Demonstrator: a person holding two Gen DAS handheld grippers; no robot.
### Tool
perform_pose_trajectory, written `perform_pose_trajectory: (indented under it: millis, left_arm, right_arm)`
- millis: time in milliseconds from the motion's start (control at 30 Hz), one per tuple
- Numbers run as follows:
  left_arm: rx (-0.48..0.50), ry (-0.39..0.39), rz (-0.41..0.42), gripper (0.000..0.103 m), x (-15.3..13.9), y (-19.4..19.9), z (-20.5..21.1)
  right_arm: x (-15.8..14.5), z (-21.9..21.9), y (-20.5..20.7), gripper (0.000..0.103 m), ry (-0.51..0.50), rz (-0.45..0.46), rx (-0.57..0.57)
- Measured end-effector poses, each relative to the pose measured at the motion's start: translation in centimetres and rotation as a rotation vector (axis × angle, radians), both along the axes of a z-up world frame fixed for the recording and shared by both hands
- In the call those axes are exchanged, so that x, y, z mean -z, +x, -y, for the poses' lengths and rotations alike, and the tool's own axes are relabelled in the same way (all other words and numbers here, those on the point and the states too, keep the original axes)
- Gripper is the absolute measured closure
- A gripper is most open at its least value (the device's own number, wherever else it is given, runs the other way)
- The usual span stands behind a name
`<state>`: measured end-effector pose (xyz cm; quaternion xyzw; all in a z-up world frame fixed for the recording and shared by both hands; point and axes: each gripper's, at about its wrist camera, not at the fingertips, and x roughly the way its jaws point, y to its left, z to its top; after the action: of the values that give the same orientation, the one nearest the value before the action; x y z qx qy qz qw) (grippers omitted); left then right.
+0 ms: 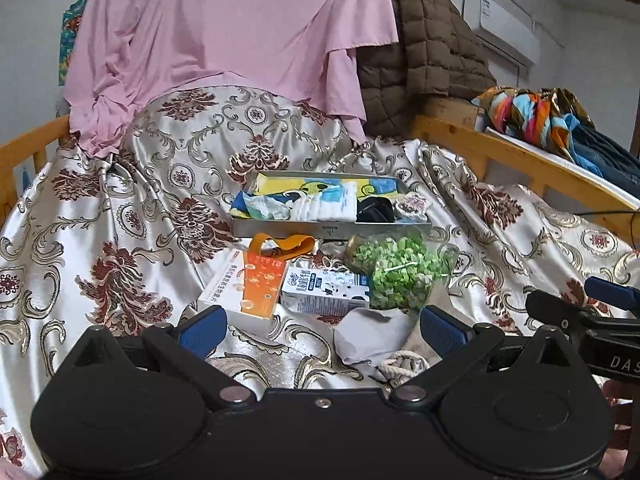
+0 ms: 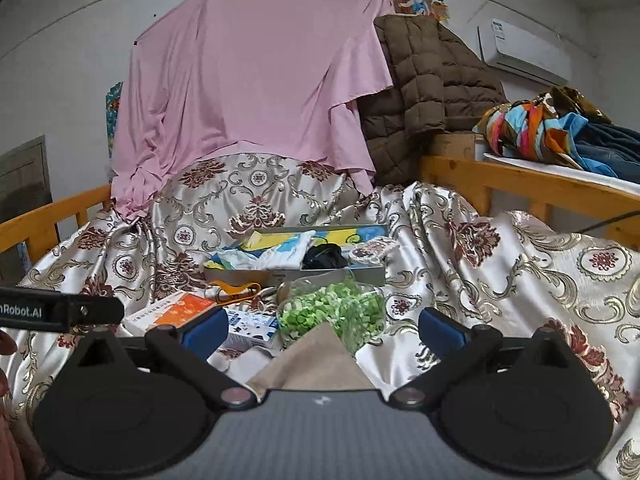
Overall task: Organize soft objects
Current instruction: 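Lift both tools and move them back toward the remaining soft items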
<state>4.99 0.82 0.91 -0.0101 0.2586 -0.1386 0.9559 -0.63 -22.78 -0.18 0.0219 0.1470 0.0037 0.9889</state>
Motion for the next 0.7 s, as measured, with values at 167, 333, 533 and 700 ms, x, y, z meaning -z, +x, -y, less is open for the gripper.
perform_pose_trajectory:
  millis: [167, 333, 533, 700]
  left_arm:
    - [0.012, 0.016, -0.054, 0.001, 0.3, 0.8, 0.1]
    - [0.061, 0.039, -0.051, 0.001, 0.5, 1.1, 0.5]
    - [0.059, 0.033, -0.025, 0.001, 0.5, 0.9, 0.4]
    - [0.05, 0.03, -0.023, 0.001, 0.4, 0.4, -0.1]
  right_arm:
    - [0.4, 0.3, 0.3, 0.0, 0.002, -0.038, -0.015]
    - [0.7, 0.3, 0.7, 0.0, 0.015, -0.08, -0.025]
    - [1.2, 0.6, 1.0, 0.0, 0.051, -0.113, -0.056]
    - [1.3, 0.6, 1.1, 0.0, 0.054, -0.13, -0.071]
